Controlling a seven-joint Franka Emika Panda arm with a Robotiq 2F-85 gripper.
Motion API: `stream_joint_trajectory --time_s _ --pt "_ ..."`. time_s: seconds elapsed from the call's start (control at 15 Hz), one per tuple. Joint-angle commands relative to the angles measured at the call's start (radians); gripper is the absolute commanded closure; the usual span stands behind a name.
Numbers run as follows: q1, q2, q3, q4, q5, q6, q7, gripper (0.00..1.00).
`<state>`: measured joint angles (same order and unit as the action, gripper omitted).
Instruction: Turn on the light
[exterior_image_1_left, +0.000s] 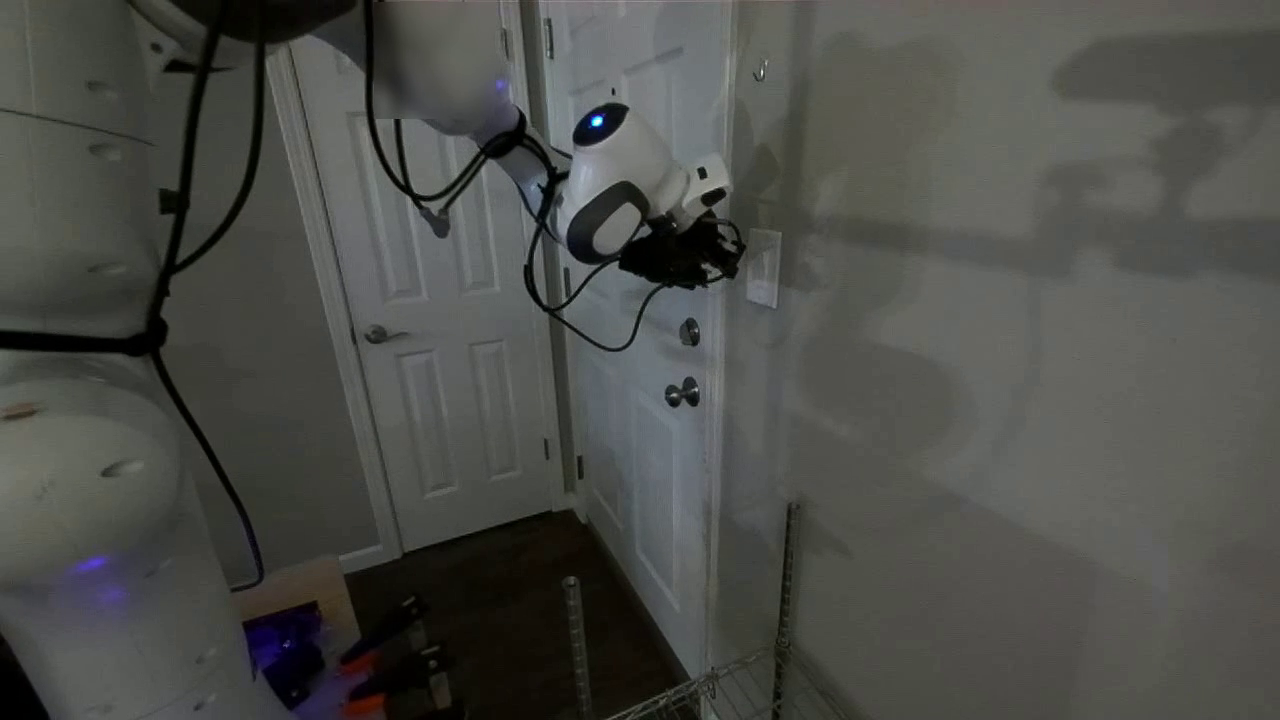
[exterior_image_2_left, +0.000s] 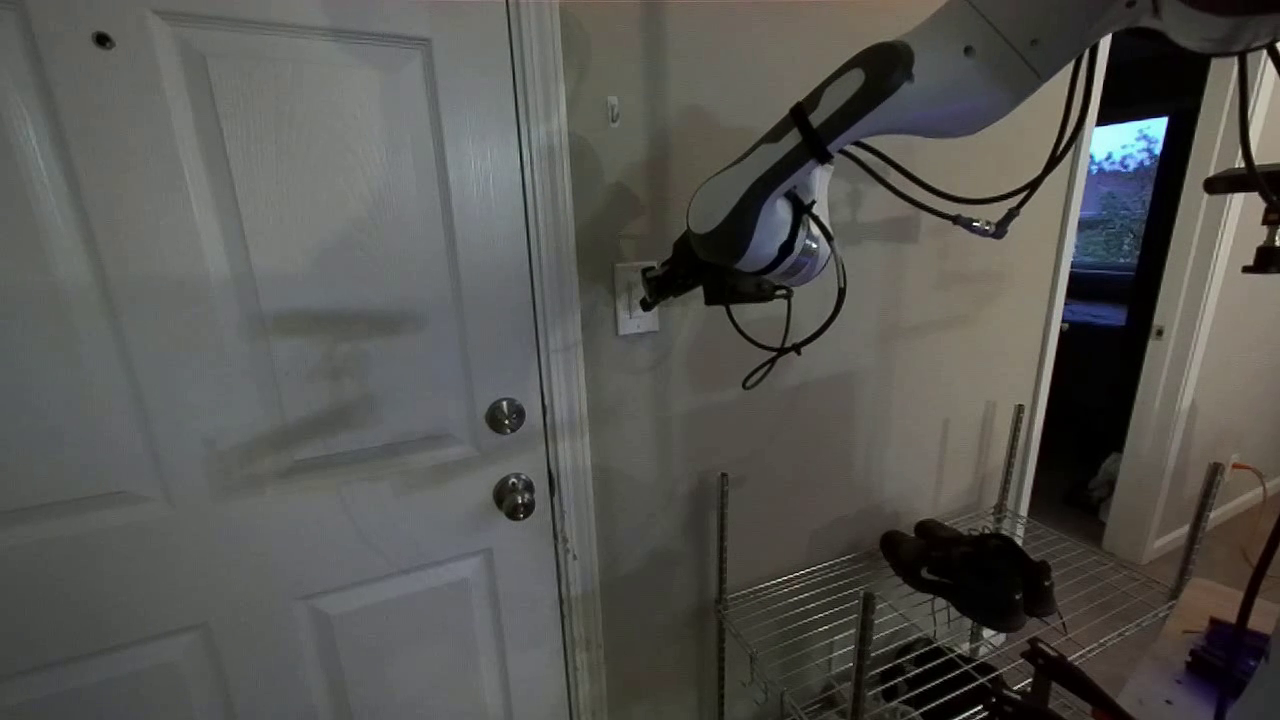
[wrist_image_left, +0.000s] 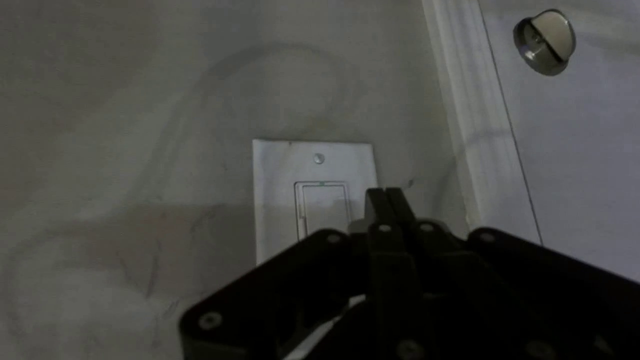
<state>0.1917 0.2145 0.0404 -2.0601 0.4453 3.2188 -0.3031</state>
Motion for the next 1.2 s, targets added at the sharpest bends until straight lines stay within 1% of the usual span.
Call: stream_joint_trajectory --time_s 0.0,0.07,0.13,0.2,0.33,0.6,0.87,0.93,1.13 --pt "-0.023 0.035 0.000 0.035 -0.133 0.044 0.138 0.97" --pt "-0.025 0.042 -0.005 0.045 -0.158 0.044 0.155 0.98" --pt "0.029 0.056 -0.055 0.067 -0.097 0.041 0.112 0.97" --pt "0.034 0.064 -0.066 0.077 -0.111 0.039 0.134 0.97" --pt "0.074 0.089 -0.122 0.102 -0.115 0.043 0.145 0.97" --pt "0.137 0.127 -0.203 0.149 -0.105 0.036 0.163 0.97" --pt "0.177 0.114 -0.235 0.143 -0.094 0.034 0.189 0.97" --pt "0.176 0.109 -0.231 0.138 -0.090 0.030 0.192 0.98" --pt "0.190 0.103 -0.249 0.129 -0.083 0.013 0.216 0.98"
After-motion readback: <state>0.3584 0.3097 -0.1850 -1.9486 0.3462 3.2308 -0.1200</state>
